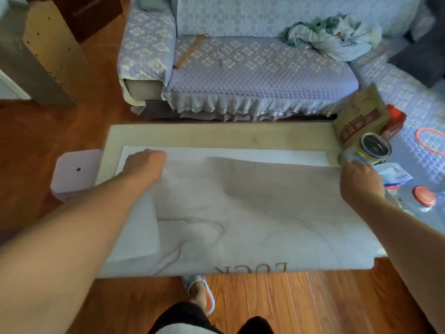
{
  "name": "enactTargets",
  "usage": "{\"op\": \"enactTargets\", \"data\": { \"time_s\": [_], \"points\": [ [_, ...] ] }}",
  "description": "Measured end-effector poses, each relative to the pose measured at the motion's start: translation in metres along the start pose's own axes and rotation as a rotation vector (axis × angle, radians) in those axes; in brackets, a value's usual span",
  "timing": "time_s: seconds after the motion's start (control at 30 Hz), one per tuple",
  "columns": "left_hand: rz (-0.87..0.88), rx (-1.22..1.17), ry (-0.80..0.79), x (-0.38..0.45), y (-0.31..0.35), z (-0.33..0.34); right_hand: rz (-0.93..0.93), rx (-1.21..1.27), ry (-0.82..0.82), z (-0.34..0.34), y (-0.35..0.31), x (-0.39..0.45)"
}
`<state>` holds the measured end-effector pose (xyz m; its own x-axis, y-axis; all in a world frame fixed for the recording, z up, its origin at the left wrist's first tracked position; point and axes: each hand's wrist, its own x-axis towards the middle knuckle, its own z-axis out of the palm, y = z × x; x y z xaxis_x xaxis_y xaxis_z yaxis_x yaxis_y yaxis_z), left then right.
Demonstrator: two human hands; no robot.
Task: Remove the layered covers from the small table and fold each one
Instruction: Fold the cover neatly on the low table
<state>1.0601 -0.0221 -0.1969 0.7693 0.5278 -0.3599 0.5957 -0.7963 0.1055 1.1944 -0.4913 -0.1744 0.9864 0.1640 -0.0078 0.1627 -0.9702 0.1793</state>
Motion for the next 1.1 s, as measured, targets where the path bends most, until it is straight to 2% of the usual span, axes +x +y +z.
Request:
{"op": "enactTargets", "data": {
  "time_s": [0.03,0.1,0.13,0.2,0.27,0.33,0.4,0.5,0.67,0.73,0.8,0.9,0.97,1.03,1.1],
  "points": [
    [0.039,0.080,0.083,0.019,0.017,0.002,0.004,0.033,0.013,0.008,-0.015,0.014],
    [0.152,0.212,0.116,0.032,0.048,0.021,-0.005,0.137,-0.060,0.024,-0.050,0.019],
    [0.203,0.239,0.055,0.031,0.058,0.036,-0.013,0.219,-0.135,0.032,-0.068,0.016],
    [0.237,0.268,-0.171,0.016,0.067,0.076,-0.055,0.333,-0.326,0.052,-0.101,0.000],
    [0.184,0.246,-0.414,-0.006,0.058,0.117,-0.114,0.388,-0.499,0.077,-0.121,-0.020],
    [0.112,0.215,-0.590,-0.025,0.038,0.149,-0.167,0.401,-0.659,0.104,-0.125,-0.033],
    [0.004,0.165,-0.682,-0.037,0.012,0.170,-0.190,0.383,-0.775,0.130,-0.125,-0.029],
    [-0.141,0.104,-0.711,-0.038,-0.025,0.180,-0.214,0.370,-0.845,0.161,-0.139,-0.002],
    [-0.327,-0.041,-0.612,-0.012,-0.080,0.203,-0.285,0.372,-0.821,0.204,-0.200,0.035],
    [-0.343,-0.048,-0.536,0.008,-0.096,0.217,-0.306,0.396,-0.815,0.220,-0.229,0.044],
    [-0.255,0.006,-0.395,0.048,-0.106,0.230,-0.352,0.444,-0.739,0.239,-0.260,0.060],
    [-0.015,-0.006,-0.123,0.144,-0.100,0.240,-0.444,0.470,-0.448,0.266,-0.305,0.105],
    [0.113,-0.048,0.019,0.212,-0.089,0.237,-0.413,0.425,-0.323,0.277,-0.330,0.142],
    [0.228,-0.017,0.095,0.267,-0.084,0.230,-0.362,0.401,-0.273,0.285,-0.344,0.168],
    [0.318,0.048,0.106,0.306,-0.088,0.224,-0.363,0.355,-0.232,0.293,-0.344,0.179]
  ]
}}
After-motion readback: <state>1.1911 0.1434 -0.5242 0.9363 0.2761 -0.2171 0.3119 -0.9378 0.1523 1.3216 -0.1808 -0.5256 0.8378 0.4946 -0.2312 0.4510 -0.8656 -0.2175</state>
